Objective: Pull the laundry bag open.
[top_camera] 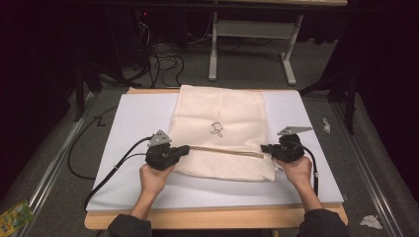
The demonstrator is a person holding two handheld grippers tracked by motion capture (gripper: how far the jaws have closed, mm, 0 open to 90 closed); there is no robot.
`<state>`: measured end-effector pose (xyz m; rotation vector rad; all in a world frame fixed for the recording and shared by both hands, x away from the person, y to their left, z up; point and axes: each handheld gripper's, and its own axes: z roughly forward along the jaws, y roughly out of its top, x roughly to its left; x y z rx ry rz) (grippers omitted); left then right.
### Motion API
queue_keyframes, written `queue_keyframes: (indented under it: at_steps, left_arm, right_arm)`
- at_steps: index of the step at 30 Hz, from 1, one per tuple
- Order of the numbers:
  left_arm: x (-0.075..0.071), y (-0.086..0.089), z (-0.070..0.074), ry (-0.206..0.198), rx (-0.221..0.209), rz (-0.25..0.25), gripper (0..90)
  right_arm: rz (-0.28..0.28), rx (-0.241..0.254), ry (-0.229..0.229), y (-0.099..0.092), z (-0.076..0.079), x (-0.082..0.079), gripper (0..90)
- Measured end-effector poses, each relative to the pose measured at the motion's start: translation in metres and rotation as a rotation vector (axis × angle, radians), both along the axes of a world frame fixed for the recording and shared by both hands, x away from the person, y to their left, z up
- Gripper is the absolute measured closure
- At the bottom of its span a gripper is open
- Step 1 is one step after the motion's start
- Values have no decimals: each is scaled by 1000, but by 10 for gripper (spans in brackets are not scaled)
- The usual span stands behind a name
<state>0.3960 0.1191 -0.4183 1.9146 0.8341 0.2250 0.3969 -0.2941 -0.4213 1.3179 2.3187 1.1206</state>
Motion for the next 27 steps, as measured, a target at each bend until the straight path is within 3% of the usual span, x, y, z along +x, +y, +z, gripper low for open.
queue_keyframes:
  at_steps: [8,15,27]
  left_arm:
    - [-1,14,1,-1,3,28,873]
    - [-2,15,1,-6,6,29,872]
    - [-4,31,1,-4,15,66,873]
  right_arm:
    - [-15,6,1,-7,-2,-1,885]
    - [-15,7,1,-6,-3,0,885]
    - [-33,-15,-5,-8,-2,0,885]
